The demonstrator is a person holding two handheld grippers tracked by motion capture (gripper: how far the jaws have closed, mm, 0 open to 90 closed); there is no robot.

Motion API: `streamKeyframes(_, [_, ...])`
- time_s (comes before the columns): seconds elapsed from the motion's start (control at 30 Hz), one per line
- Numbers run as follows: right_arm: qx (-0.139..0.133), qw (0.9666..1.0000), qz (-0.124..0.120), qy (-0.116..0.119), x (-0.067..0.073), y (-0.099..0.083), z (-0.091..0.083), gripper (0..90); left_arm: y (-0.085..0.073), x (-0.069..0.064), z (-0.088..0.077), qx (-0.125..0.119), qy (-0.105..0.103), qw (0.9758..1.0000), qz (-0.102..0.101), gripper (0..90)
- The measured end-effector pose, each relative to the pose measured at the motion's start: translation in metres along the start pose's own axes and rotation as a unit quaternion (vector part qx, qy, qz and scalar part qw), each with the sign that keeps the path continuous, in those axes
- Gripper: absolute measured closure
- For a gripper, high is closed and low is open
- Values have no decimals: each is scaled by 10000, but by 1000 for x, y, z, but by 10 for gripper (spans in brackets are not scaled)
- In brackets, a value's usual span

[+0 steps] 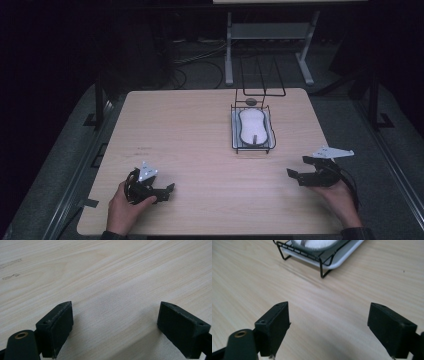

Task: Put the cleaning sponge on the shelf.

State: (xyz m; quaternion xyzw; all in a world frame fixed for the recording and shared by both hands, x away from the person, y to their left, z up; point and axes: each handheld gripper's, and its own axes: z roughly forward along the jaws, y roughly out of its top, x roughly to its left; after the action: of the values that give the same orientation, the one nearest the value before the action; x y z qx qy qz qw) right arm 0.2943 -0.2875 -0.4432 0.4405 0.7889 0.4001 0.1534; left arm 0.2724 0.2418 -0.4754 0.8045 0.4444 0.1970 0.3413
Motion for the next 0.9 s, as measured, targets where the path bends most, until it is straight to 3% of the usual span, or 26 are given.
streamKeyframes(0.43, [272,9984,64,-496,4,-31,1,77,0,0,0,1,1,10000,1,126])
streamKeyframes(0.67, [477,9972,40,-581,4,-43,9,63,0,0,0,2,2,10000,3,126])
streamKeyframes(0.9, [423,9973,-3,-605,6,-44,11,57,0,0,0,1,1,10000,4,126])
